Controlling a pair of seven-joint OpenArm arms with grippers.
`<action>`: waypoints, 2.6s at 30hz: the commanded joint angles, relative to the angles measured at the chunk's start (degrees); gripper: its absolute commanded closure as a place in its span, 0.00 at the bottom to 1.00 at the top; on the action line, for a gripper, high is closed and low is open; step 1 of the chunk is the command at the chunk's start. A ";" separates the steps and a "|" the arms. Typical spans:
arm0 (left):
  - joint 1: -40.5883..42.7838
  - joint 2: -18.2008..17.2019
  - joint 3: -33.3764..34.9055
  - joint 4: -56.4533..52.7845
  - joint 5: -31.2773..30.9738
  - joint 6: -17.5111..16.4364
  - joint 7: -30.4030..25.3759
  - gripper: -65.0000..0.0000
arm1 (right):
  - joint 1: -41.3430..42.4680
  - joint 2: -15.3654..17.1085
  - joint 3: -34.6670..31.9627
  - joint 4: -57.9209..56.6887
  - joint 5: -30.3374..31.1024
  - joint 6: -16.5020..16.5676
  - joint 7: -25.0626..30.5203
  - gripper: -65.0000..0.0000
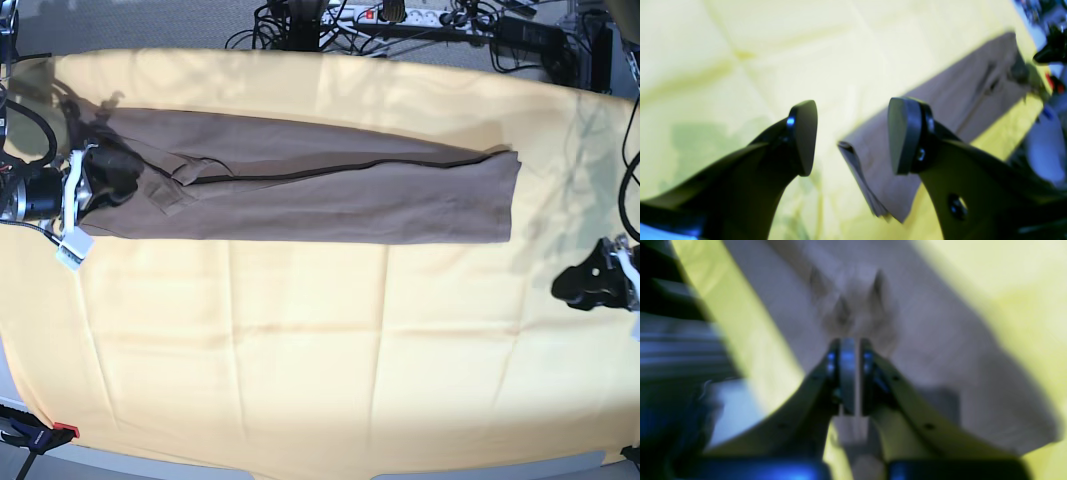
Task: Fold the T-shirt properly
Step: 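Raise the left gripper away and adjust the right gripper at the fold, then move the left gripper to the folded strip's end and grasp it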
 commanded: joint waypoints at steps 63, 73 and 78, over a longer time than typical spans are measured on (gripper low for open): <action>18.97 8.50 -8.37 0.66 12.55 6.93 -4.31 0.40 | -9.66 -9.62 3.61 -2.93 -33.62 -1.20 16.15 1.00; 21.70 16.79 -8.15 0.66 16.74 7.17 -4.26 0.40 | -9.66 -9.62 3.61 -2.93 -33.55 -1.18 16.15 1.00; 21.97 18.47 -6.91 0.66 16.63 7.17 -3.61 0.40 | -9.64 -9.62 3.61 -2.91 -33.42 -1.18 16.17 1.00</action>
